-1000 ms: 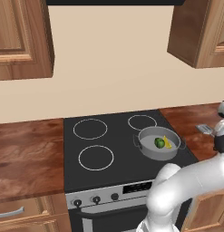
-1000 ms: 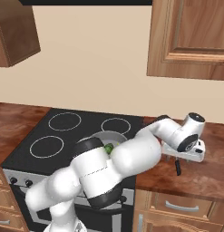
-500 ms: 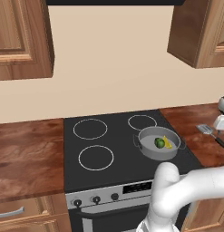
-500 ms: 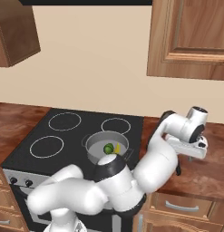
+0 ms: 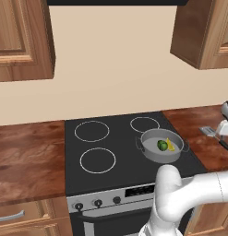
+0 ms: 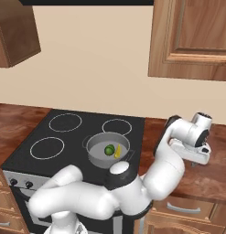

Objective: Put the avocado and lemon wedge in the pot. Retrieve the spatula and lightly stir the vegetables in the pot.

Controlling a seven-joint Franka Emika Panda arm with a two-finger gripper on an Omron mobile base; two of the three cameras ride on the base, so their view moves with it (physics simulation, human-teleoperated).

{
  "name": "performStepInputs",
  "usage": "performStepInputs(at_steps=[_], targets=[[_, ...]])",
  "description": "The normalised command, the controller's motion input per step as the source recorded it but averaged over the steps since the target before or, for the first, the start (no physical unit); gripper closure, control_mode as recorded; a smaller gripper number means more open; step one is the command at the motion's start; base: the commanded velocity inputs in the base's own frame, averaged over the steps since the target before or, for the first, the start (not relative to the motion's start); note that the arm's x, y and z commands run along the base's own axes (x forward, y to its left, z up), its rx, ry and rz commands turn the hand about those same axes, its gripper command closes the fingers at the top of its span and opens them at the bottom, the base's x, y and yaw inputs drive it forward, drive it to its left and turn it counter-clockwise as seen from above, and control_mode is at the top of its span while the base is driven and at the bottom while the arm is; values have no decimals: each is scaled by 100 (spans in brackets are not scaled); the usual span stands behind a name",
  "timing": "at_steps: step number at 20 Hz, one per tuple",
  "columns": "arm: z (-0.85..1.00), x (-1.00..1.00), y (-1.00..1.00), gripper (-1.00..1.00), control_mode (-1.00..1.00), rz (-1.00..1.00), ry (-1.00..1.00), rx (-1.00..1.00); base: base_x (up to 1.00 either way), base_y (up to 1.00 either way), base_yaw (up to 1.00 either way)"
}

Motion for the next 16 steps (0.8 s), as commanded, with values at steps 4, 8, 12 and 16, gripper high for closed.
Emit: performStepInputs(at_steps=[4,8,12,16], targets=[[-15,0,0,-100,-100,5,3,3,0,0,0],[-29,0,0,-100,-100,6,3,4,0,0,0],[-34,0,0,-100,-100,6,5,7,0,0,0],[-39,0,0,-100,-100,6,8,8,0,0,0]])
